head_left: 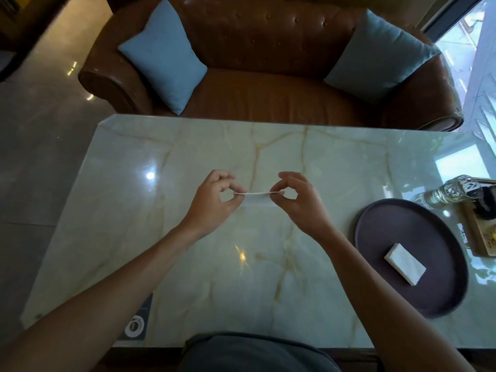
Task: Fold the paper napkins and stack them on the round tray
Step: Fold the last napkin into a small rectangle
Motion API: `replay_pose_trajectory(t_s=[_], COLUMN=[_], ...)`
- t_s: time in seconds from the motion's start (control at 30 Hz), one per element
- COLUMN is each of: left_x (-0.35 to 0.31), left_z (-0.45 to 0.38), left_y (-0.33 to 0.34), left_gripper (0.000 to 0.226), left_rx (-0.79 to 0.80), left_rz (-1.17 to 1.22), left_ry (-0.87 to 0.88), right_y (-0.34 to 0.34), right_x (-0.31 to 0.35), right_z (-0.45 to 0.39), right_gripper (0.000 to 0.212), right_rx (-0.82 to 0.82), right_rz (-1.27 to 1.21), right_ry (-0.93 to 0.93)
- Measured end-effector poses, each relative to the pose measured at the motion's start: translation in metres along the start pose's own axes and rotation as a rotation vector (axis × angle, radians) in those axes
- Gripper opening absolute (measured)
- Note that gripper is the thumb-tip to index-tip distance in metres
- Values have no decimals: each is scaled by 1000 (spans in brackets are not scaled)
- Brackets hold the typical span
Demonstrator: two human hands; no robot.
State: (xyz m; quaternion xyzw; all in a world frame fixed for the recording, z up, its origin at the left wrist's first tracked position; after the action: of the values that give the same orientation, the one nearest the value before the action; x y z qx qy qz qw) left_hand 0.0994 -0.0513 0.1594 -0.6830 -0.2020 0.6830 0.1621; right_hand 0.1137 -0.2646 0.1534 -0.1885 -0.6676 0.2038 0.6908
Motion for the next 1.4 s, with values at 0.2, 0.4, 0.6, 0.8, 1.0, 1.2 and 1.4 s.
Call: replay_pose_trajectory(t_s=[0.2, 0.4, 0.6, 0.8, 1.0, 1.2, 1.4], left_x=[0, -10, -16, -10, -3, -6, 6], left_z=[-5, -13, -18, -18, -20, -21, -7], left_y=[11, 12, 9, 0, -3, 6, 19], left_gripper=[6, 11, 13, 7, 10, 8, 25], left_rx=[232, 249, 221, 184, 191, 215, 294], left_rz=[155, 132, 247, 341, 481, 563, 740], left_ry=[-106, -54, -97, -193, -305, -364, -526], right_y=[-1, 2, 5, -16, -22, 23, 27], right_x=[12, 27, 39, 15, -27, -22, -15], right_z=[-6, -12, -16, -17, -8, 9, 6], right_gripper=[6, 10, 19, 22, 23, 40, 19], right_rx=[102, 248, 277, 224, 150, 329, 252], right_rz=[5, 53, 26, -105, -367, -588, -669], right_ry=[-1, -9, -23, 34, 274, 363, 376])
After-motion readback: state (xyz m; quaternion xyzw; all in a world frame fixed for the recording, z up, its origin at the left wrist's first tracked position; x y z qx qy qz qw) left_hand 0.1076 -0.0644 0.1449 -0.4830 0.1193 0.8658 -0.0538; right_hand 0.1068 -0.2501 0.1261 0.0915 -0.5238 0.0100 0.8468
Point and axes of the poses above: each hand's wrist, its own z-axis away from the middle knuckle, its own y-axis out of the palm, x = y × z, the point moved 8 cm from there along -z, towards the middle knuckle, and after that the axes turned 7 degrees about -x, right-handed, at the moved point
